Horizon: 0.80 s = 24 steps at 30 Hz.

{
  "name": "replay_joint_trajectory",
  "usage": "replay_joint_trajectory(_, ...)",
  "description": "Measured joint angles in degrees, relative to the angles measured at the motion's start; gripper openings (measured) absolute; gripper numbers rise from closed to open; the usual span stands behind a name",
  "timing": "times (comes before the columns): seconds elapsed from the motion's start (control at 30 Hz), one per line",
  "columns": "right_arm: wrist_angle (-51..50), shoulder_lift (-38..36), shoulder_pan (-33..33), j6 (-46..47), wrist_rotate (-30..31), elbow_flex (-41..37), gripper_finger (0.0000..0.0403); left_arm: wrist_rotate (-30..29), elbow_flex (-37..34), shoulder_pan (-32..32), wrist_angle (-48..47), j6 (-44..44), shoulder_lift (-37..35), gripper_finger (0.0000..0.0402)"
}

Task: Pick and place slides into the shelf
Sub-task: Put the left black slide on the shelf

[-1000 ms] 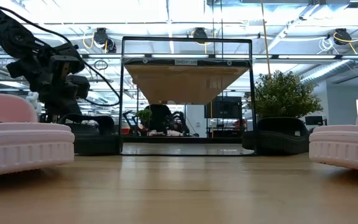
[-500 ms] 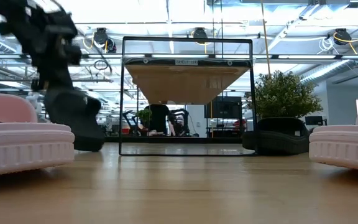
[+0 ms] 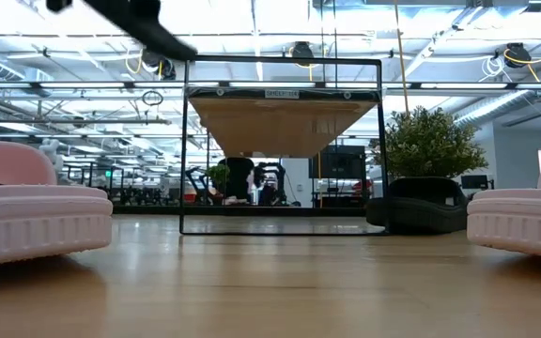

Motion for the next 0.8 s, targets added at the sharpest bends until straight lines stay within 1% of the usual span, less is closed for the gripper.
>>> replay_joint_trajectory(0.1,-0.15,0.00,-0.01,0.00,0.00,0.00,0.0002,-0.90,1.31,-1.49,4.75,-5.74,-0.92,0.0000)
replay_joint_trajectory(0.2,-0.07,-0.02,-0.02,-0.10,0.00,0.00,0.0002,-1.53,-0.40,-3.93,11.33,-11.61,-1.17,0.0000)
replay_joint_trajectory(0.3,0.02,0.00,-0.01,-1.23,0.05,0.00,0.0002,-3.86,-4.59,-7.83,20.21,-16.49,-0.33,0.0000)
replay_joint_trajectory(0.37,0.18,-0.01,0.00,-1.99,1.79,0.00,0.0002,-6.20,-8.69,-11.75,27.53,-19.61,0.93,0.0000)
replay_joint_trajectory(0.5,0.69,0.00,-0.02,-2.28,9.19,0.00,0.0002,-14.64,-18.54,-22.43,44.49,-25.36,4.98,0.0000)
replay_joint_trajectory(0.6,1.33,-0.03,-0.02,-4.08,14.45,0.00,0.0002,-24.13,-24.66,-30.36,55.41,-27.77,9.59,0.0000)
replay_joint_trajectory(0.7,2.51,-0.02,-0.04,-6.58,16.48,0.00,0.0002,-32.57,-27.87,-36.60,66.31,-28.73,14.20,0.0000)
replay_joint_trajectory(0.8,3.85,-0.27,-0.04,-9.01,16.51,0.00,0.0002,-39.99,-28.75,-42.25,73.43,-29.24,18.34,0.0000)
